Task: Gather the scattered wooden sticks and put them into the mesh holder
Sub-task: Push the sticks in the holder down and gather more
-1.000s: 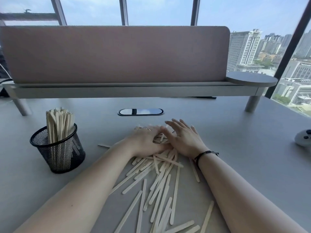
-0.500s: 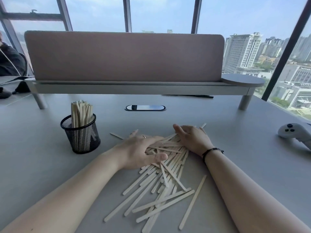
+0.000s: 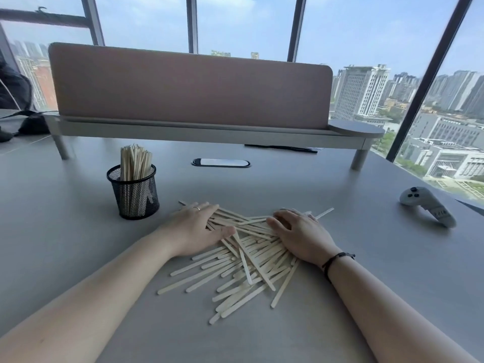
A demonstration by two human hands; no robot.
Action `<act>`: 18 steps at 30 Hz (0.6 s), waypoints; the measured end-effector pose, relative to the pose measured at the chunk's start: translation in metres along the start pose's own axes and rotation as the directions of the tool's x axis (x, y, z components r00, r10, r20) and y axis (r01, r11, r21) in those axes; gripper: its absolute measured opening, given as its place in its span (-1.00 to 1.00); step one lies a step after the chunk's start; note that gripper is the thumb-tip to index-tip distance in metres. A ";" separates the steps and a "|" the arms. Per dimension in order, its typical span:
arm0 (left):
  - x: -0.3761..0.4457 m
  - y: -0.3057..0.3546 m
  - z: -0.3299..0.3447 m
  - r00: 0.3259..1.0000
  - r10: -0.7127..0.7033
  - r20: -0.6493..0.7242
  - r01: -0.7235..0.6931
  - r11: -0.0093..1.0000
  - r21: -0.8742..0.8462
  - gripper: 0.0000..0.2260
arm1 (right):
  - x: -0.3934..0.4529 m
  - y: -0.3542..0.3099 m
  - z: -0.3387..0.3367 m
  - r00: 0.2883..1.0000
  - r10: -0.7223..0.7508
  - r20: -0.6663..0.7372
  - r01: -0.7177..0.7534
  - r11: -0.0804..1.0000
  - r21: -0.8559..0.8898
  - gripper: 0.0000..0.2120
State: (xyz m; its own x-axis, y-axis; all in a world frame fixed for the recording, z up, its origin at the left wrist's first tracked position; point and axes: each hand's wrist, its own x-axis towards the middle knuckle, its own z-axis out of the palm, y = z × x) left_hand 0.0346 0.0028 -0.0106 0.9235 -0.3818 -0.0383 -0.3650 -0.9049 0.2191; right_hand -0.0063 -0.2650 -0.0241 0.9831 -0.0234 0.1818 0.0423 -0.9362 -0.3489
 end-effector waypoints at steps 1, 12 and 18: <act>-0.006 0.002 -0.001 0.999 -0.019 -0.037 0.019 1.000 -0.012 -0.08 | 0.000 -0.001 0.002 1.000 0.008 -0.010 -0.008 1.000 -0.016 -0.51; -0.056 0.051 0.001 0.941 0.258 0.217 -0.267 0.964 0.012 0.23 | 0.005 -0.010 0.014 0.991 0.073 -0.114 -0.082 0.994 -0.074 -0.52; -0.048 0.047 0.003 0.965 0.235 0.116 -0.232 0.972 -0.038 0.12 | 0.007 -0.015 0.013 0.997 -0.078 -0.014 0.078 0.996 -0.048 -0.46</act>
State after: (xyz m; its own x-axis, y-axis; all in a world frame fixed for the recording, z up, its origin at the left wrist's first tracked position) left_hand -0.0269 -0.0215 -0.0010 0.7920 -0.6025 -0.0987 -0.5642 -0.7840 0.2588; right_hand 0.0018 -0.2464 -0.0292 0.9741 0.0453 0.2214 0.1099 -0.9511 -0.2888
